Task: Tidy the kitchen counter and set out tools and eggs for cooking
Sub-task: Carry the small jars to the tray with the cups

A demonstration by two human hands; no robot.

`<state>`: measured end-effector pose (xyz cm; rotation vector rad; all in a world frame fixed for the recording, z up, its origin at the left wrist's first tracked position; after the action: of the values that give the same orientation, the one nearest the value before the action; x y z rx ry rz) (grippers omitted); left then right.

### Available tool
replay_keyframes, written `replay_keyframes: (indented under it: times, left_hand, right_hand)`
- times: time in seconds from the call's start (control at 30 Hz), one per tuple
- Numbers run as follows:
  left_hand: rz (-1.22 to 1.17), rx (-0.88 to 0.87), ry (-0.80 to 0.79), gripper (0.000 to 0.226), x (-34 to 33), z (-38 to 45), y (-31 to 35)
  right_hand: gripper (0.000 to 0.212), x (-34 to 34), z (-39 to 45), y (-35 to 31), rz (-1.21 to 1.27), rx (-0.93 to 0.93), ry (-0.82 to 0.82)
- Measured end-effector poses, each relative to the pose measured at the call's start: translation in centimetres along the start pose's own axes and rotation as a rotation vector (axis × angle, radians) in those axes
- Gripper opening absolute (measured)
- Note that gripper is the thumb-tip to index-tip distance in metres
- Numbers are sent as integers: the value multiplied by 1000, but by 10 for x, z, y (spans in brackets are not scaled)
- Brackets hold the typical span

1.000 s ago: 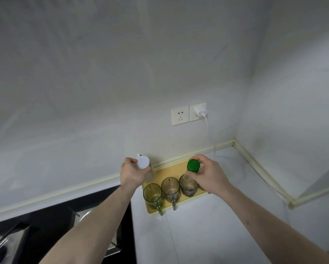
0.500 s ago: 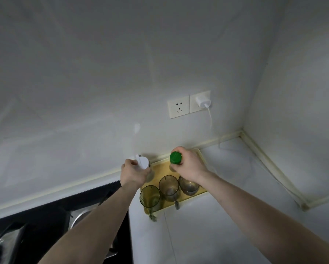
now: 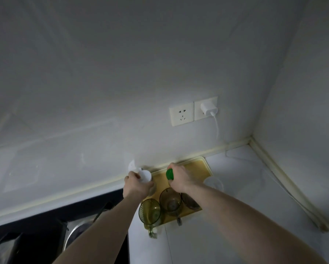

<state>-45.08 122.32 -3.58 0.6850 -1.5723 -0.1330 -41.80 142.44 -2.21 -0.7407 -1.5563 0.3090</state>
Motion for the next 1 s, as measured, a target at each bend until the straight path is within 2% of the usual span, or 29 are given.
replay_keyframes:
  times: [0.47, 0.63, 0.83, 1.0]
  left_hand:
    - [84, 39, -85, 79, -23, 3, -3]
    - [116, 34, -173, 87, -22, 0, -3]
    - [31, 16, -124, 60, -5, 5, 1]
    - [-63, -19, -47, 43, 19, 1, -5]
  right_hand:
    - [47, -13, 13, 11, 18, -92, -39]
    - [45, -24, 14, 12, 7, -97, -67]
    - [46, -31, 17, 3, 26, -106, -86]
    - [57, -29, 11, 0, 22, -106, -121]
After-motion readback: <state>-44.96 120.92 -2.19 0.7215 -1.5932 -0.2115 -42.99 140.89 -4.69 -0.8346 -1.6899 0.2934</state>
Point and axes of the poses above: each hand's wrist, its own z-axis towards the middle knuckle, its own x-axis out of the back of the hand, y = z × x, the point moved 7 cm from there along z, towards the middle knuckle, and after that the axes turned 13 degrees about y, right-handed, at the moved point
